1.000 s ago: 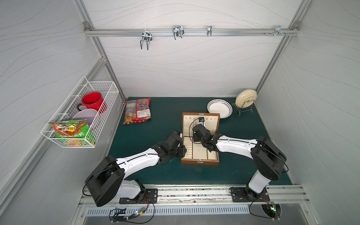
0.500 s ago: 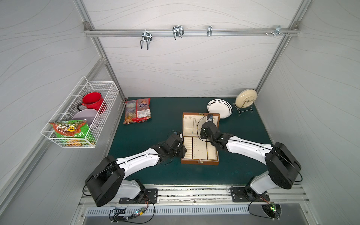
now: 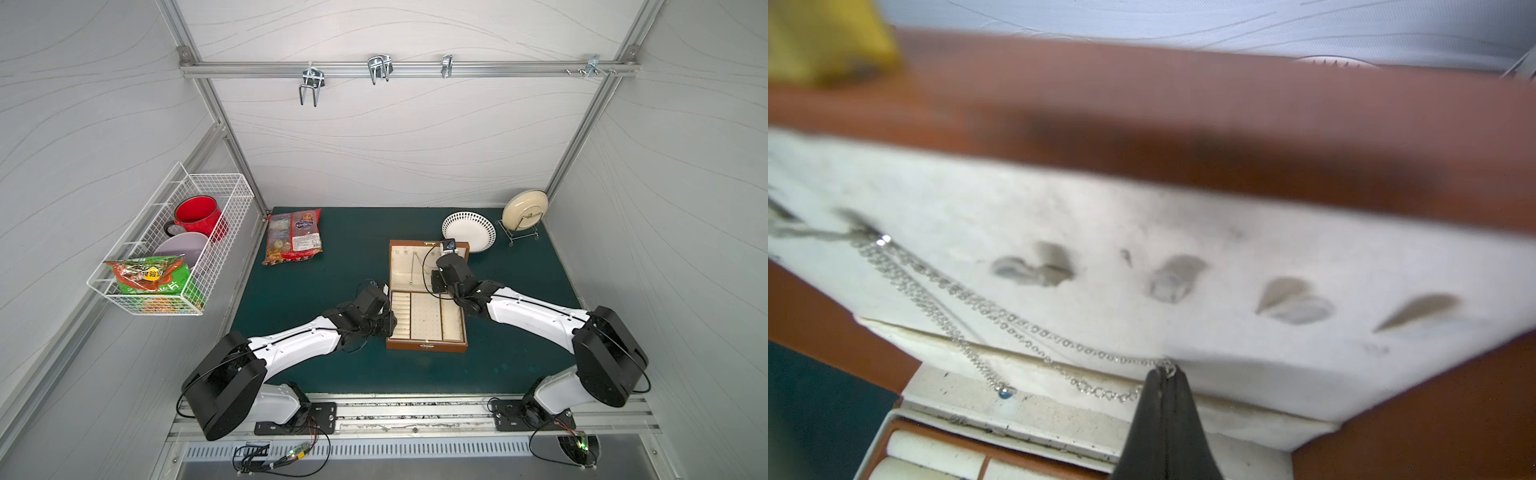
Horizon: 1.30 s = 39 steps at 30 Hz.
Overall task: Put jewelry chain into jewelry box
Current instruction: Adjust the necklace in the storage slot.
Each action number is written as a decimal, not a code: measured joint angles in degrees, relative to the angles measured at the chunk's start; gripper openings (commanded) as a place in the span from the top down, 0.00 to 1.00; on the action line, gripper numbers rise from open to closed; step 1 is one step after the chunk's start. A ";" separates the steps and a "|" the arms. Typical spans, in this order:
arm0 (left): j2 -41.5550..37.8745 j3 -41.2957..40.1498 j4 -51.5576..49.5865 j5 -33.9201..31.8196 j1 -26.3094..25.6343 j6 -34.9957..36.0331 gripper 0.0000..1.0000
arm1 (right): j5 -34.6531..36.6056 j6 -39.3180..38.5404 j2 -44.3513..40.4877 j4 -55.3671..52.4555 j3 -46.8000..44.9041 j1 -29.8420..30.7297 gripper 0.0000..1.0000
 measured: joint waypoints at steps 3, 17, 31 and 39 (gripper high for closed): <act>-0.74 0.66 -1.92 -1.22 -0.02 1.03 0.61 | -0.57 -1.40 -0.20 -0.42 0.17 -0.63 1.00; -5.44 7.54 -0.52 -6.99 -0.87 22.10 0.59 | -5.11 -2.49 -1.38 -1.05 -0.11 -3.17 1.00; 12.94 8.79 21.92 -5.03 -1.75 52.35 0.57 | -10.08 -2.43 -1.51 -0.04 -0.61 -5.40 1.00; 14.12 10.40 26.47 -5.64 -1.77 55.76 0.57 | -11.74 -1.79 -1.51 1.27 -2.25 -5.62 0.86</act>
